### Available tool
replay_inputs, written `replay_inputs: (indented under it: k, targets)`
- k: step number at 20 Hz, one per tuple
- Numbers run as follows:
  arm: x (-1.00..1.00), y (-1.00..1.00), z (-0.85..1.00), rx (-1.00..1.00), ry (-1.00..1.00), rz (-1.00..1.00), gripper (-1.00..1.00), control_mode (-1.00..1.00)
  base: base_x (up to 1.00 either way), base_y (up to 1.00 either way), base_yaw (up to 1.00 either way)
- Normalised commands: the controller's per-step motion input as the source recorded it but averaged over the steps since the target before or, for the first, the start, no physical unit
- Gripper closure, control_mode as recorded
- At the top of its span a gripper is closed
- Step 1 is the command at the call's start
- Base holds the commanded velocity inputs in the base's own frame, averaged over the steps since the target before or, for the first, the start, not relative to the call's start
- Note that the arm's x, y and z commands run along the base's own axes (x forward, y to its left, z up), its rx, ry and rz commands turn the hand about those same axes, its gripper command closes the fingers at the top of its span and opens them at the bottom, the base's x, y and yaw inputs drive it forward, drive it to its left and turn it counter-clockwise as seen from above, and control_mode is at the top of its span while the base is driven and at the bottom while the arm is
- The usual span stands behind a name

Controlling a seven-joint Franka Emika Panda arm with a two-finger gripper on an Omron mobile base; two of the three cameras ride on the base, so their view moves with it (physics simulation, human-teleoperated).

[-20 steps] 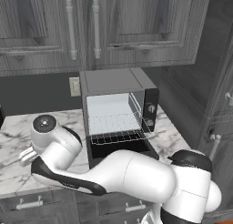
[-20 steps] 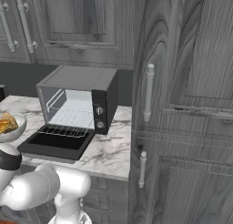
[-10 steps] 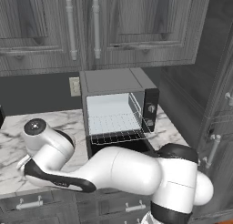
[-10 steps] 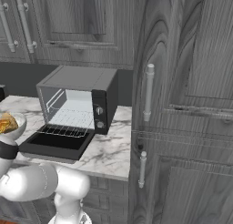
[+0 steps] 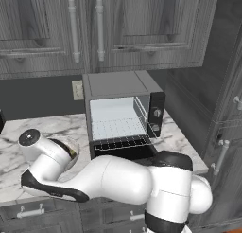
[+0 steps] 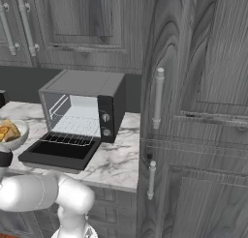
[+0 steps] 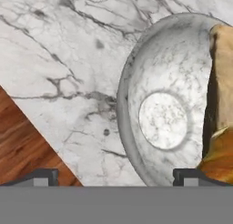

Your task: Pick up the heated bread from the toaster oven and place it in the bowl. Then move the bread bowl to the dining counter.

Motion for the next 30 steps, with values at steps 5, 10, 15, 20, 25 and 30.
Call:
replay_inputs:
  k: [5,10,15,20,25,30]
  targets:
    - [0.11,0.00,-0.42,-0.10,0.00,0.06,1.00,-1.00,0.00,0.00,0.00]
    - [0.24,-0.01,-0.39,-0.11,0.00,0.05,1.00,-1.00,0.00,0.00,0.00]
    - [0.06,-0.02,-0.17,-0.09,-0.05,0.04,1.00,-1.00,0.00,0.00,0.00]
    - [-0.01,-0.17,-0.03,-0.01,-0.06,0.01,1.00,-1.00,0.00,0.00,0.00]
    - [-0.31,-0.50,0.21,0.00,-0.13,0.00,1.00,-1.00,0.00,0.00,0.00]
    - [-0.61,-0.49,0.68,0.00,-0.15,0.02,1.00,-1.00,0.00,0.00,0.00]
